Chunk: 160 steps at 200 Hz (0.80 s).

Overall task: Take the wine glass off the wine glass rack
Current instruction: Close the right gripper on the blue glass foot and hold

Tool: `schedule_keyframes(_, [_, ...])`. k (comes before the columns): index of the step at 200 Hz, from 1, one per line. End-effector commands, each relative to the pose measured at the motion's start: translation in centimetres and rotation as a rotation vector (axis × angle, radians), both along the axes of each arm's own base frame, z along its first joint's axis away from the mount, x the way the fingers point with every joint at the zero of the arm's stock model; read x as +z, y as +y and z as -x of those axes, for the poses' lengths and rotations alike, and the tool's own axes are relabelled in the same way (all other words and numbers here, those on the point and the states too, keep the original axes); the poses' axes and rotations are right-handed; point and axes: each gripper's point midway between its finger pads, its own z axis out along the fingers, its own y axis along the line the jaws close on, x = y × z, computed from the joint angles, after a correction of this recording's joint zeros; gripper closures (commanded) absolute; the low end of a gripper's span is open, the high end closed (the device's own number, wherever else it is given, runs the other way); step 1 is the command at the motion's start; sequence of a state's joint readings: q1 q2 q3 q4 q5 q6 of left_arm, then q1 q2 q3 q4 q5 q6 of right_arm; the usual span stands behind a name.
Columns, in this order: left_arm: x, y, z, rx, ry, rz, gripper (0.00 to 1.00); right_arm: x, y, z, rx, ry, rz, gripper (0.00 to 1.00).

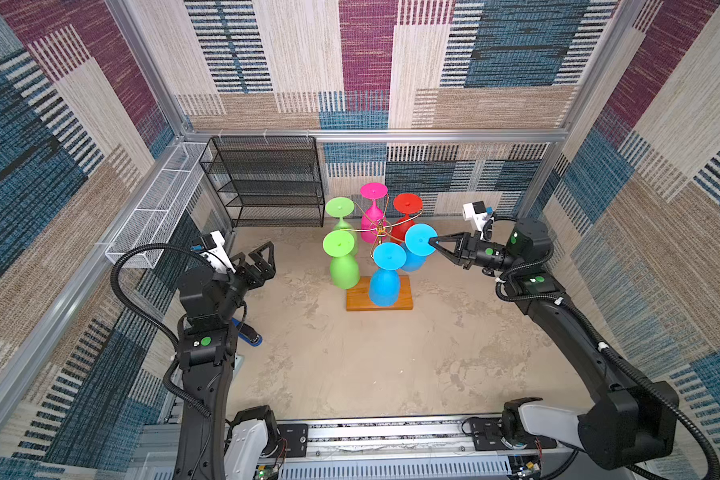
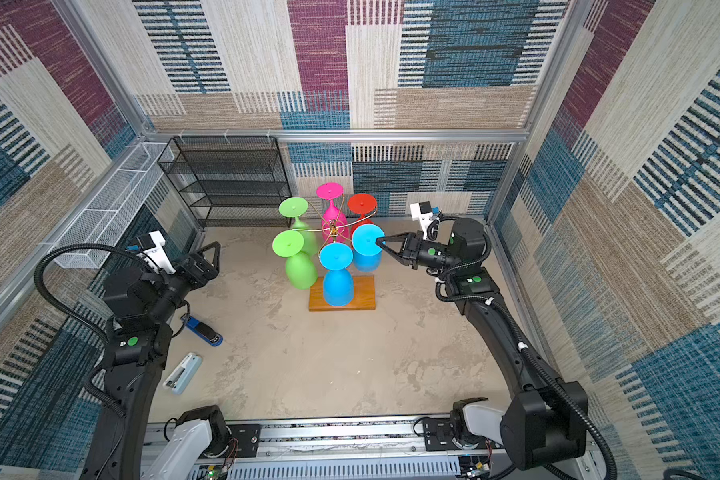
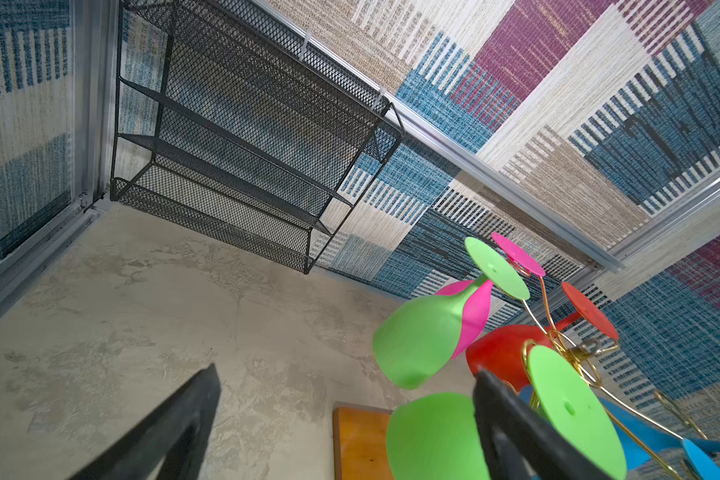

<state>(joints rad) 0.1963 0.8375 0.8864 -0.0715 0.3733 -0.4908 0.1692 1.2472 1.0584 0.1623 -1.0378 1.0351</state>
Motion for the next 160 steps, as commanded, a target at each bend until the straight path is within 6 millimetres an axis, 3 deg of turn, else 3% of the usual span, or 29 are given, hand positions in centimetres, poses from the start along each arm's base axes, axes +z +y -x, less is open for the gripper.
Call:
schedule_keyframes(1, [0.9,-0.2,0.0,-0.015,-0.034,0.007,0.03,1.2,0.3,-0.1,0.005,-0.050,-0.014,1.00])
schedule_keyframes(160, [0.9,0.5,0.1,0.007,-0.042,0.018,0.03,2.4,1.0,-3.7,-0.019,-0.072,-0.047,1.00])
